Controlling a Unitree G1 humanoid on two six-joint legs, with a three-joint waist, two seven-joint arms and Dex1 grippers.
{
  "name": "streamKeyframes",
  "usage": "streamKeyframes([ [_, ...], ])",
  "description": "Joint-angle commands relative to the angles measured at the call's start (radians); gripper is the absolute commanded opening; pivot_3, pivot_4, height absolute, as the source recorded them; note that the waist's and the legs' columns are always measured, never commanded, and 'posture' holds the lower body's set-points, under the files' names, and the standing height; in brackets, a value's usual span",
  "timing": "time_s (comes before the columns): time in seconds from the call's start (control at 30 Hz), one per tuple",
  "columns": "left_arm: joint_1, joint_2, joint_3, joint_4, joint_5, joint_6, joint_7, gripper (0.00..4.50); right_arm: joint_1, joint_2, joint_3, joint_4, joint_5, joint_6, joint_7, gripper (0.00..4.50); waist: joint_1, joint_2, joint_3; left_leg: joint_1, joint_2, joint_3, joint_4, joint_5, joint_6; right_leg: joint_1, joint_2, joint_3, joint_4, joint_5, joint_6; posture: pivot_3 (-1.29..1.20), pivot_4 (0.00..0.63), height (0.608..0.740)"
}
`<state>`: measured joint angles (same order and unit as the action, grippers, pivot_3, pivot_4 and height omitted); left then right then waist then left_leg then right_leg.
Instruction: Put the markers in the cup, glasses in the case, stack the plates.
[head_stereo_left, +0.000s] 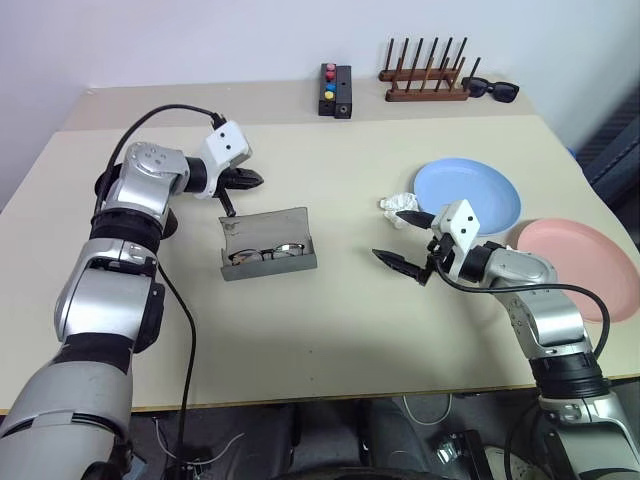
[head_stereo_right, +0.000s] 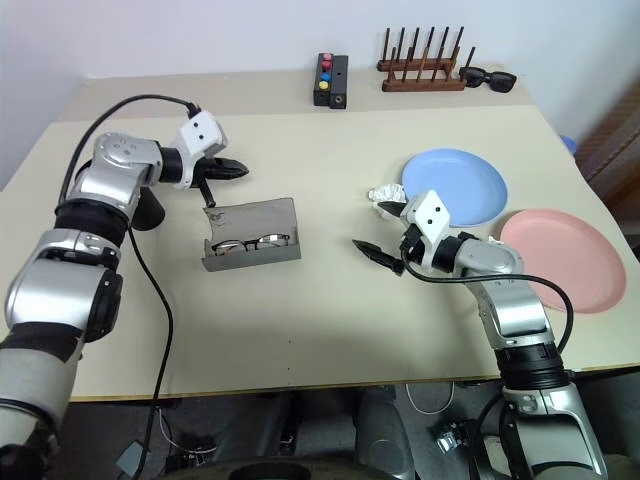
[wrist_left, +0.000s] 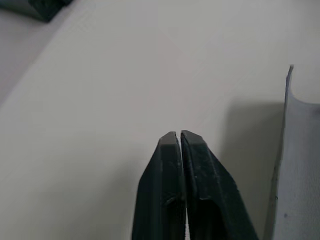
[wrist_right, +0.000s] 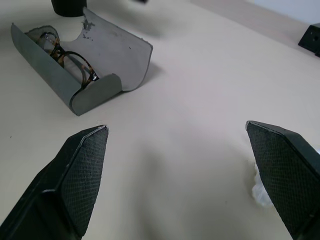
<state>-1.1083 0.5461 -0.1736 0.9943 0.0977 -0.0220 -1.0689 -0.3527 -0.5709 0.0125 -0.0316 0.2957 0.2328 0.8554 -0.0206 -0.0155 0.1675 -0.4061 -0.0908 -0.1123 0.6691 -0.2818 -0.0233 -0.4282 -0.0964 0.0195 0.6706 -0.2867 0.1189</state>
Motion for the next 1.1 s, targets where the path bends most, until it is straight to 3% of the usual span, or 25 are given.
streamKeyframes([
  [0.03,0.053,0.012,-0.012,-0.079,0.008,0.016,-0.027,0.05,-0.021,-0.003,-0.012,-0.007,0.0,-0.019,0.007,4.5,0.0,0.0,0.0,0.0,0.0,0.0,0.0,0.0,0.0,0.0,0.0,0.0,0.0,0.0,0.0,0.0,0.15,0.74],
  [0.43,0.128,0.059,-0.028,-0.211,0.002,0.066,-0.163,0.05,-0.009,-0.005,-0.017,-0.02,0.002,-0.016,0.006,4.5,0.0,0.0,0.0,0.0,0.0,0.0,0.0,0.0,0.0,0.0,0.0,0.0,0.0,0.0,0.0,0.0,0.15,0.74],
  [0.7,0.222,0.127,-0.027,-0.428,-0.059,0.179,-0.304,0.05,-0.009,-0.002,-0.015,-0.012,0.001,-0.02,0.005,4.5,-0.001,0.0,0.0,0.0,0.0,0.0,0.0,0.0,0.0,0.0,0.0,0.0,0.0,0.0,0.0,0.0,0.15,0.74],
  [1.1,0.351,0.227,-0.021,-0.719,-0.146,0.37,-0.387,0.05,0.002,-0.005,-0.013,-0.023,0.014,-0.014,0.026,4.5,0.002,0.0,0.0,0.0,0.0,0.0,0.0,0.0,0.0,0.0,0.0,0.001,0.0,0.0,0.0,0.0,0.15,0.74],
])
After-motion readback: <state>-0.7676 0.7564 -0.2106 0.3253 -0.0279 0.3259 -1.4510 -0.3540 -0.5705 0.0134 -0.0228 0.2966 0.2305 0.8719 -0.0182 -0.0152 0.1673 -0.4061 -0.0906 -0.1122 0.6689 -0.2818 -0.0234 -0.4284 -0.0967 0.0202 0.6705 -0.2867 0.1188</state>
